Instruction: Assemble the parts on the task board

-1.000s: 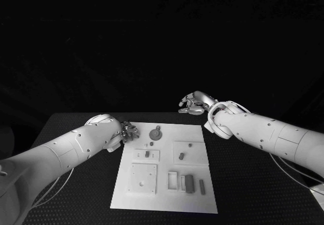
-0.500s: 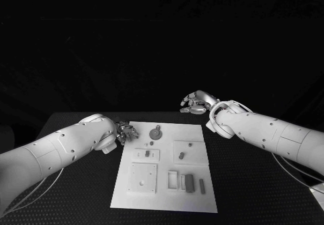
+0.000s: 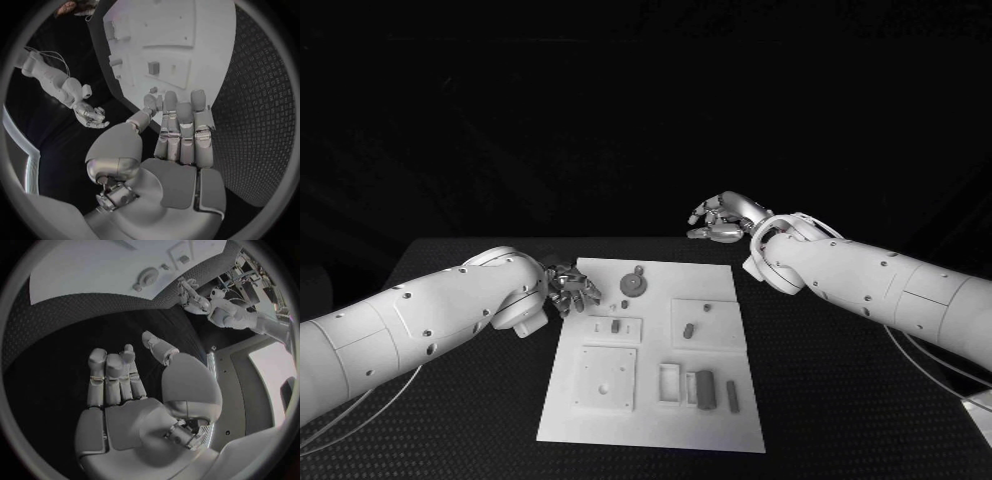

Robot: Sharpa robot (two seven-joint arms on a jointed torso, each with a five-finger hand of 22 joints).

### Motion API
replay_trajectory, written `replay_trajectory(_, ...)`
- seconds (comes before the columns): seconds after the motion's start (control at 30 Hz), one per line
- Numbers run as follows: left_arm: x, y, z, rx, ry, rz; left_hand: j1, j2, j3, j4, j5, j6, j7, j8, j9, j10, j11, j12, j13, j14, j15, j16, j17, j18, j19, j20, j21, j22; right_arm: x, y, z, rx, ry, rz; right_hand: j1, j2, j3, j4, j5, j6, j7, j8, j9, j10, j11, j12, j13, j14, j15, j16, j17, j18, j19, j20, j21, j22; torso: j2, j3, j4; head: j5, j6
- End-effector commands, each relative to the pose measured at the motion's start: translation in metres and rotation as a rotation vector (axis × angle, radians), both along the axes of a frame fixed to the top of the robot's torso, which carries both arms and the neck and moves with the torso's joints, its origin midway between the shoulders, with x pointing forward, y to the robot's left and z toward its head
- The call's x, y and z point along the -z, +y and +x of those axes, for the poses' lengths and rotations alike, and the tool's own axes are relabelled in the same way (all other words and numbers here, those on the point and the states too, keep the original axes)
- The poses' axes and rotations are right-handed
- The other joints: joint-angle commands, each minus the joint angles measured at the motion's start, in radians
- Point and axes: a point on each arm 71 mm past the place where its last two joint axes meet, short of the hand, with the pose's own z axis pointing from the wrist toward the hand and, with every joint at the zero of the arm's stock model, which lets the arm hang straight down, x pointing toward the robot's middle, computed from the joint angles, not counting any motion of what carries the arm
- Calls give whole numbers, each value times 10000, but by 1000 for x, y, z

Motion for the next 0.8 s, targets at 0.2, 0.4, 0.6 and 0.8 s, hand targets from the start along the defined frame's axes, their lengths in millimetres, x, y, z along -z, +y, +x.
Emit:
replay_trajectory(0.2,5,-10,-10,444,-315,963,176,100,37,5,38,105,-19,246,353,232,-95,-19,-8,227,-122,70,26,-45,144,-30,88,44,0,2,0,-144,11,-21,-45,-13,-3,39,20,28,82,-33,17,-51,49,57,-18,-52,-2,-9,-10,413,-18,-10,-63,13,5,4,-11,37,-46)
replay_trajectory(0.4,12,-14,-16,688,-192,1323,174,97,45,2,38,124,-28,246,359,261,-105,-24,-9,250,-133,81,33,-43,166,-40,97,61,0,2,-1,-141,13,-22,-44,-14,-2,39,20,27,82,-34,19,-52,49,58,-19,-52,-2,-9,-10,413,-18,-10,-64,13,9,3,-9,39,-76)
replay_trajectory(0.6,20,-14,-23,1006,41,1569,181,106,61,-6,40,139,-37,242,364,287,-114,-30,-8,270,-146,95,42,-42,187,-52,107,81,0,1,-1,-134,17,-26,-42,-14,-1,38,20,27,82,-35,20,-53,49,59,-20,-53,-2,-9,-11,413,-18,-10,-64,14,11,10,-17,44,-102)
replay_trajectory(0.8,23,-14,-25,1028,18,1729,178,106,63,-7,39,143,-38,239,366,297,-116,-33,-8,276,-150,100,45,-44,193,-55,111,90,0,1,-1,-130,15,-26,-41,-14,-1,39,20,27,82,-35,22,-54,49,61,-22,-53,-2,-8,-11,413,-18,-10,-65,15,9,12,-8,38,-146)
